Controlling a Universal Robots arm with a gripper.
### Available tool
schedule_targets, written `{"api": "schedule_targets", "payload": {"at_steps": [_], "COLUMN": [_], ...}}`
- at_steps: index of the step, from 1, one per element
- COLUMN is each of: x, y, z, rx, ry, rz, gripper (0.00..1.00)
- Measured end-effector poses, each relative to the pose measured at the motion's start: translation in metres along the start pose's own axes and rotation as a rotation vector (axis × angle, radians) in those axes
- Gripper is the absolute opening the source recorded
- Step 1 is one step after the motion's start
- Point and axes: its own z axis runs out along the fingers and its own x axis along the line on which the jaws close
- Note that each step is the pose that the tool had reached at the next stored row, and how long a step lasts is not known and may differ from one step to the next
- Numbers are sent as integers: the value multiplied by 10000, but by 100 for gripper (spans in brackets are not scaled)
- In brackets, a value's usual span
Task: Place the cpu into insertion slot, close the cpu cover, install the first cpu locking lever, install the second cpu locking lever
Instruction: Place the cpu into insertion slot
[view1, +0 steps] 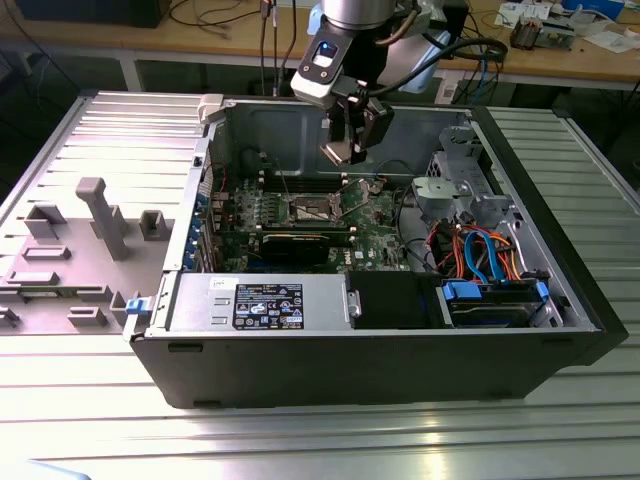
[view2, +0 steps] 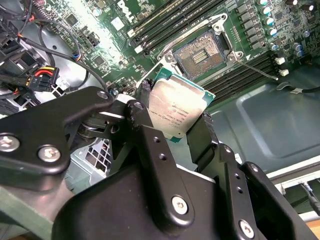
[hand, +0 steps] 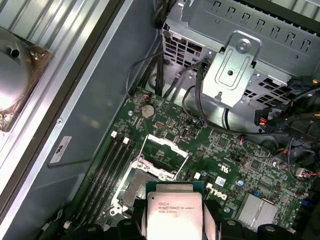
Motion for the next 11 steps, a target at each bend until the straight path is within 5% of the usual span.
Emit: {"api": "schedule_targets", "payload": {"at_steps": [11], "x": [-1], "y": [-3], "z": [28], "rx": [-6], "ry": [-51], "rz": [498], "gripper": [54]}}
